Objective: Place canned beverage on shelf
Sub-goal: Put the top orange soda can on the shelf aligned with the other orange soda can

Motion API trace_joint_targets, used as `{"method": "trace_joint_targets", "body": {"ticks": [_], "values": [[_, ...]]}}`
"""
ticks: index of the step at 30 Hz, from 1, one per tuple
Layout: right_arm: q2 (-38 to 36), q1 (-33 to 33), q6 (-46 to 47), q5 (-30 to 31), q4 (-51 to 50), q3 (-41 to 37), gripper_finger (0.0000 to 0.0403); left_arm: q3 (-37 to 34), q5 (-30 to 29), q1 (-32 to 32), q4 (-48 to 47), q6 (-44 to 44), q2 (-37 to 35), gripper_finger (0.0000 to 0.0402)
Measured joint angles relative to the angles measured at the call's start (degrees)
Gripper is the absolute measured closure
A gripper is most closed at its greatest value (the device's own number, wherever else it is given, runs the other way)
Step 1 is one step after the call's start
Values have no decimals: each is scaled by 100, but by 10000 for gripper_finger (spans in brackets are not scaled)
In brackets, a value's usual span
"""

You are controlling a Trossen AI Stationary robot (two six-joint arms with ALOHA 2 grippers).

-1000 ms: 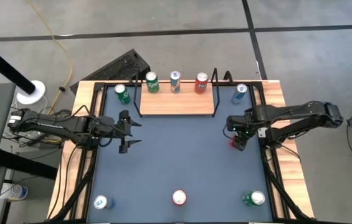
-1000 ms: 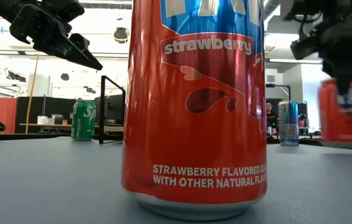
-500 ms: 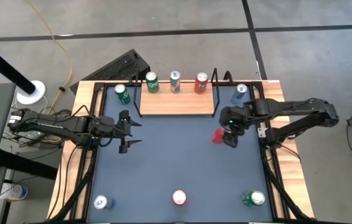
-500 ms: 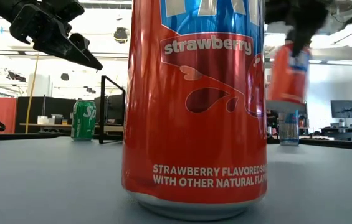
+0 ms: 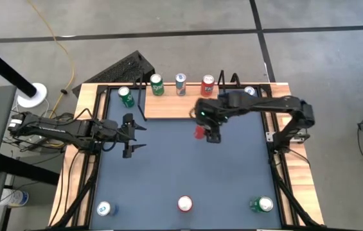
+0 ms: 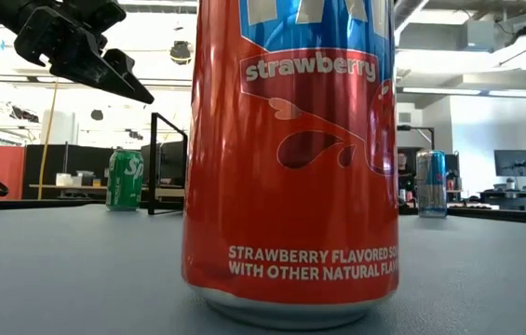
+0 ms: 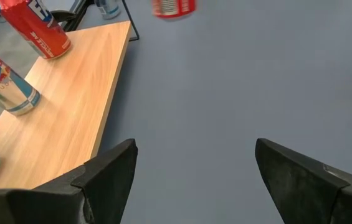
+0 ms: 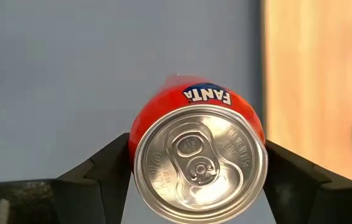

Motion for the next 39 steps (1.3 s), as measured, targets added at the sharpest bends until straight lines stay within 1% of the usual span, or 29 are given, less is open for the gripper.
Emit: {"method": "trace_joint_targets", "body": {"ticks": [7,12,18,23,39], "values": [[892,-643,-216,-8,-699,1413,112,0,17,-2,-15,9,0,86],[1374,-1245,-412,4,-880,1899,112,0,17,-2,-16,9,0,86],[1714,-2002,-470,-4,-913,1959,112,0,17,-1,-15,11,0,86],[1787,-2431,-315,5,-870,1961,112,1,17,0,74,93,0,86],[1778,-2495,1,-25,-810,1940,112,2,22,-1,121,48,0,86]]}}
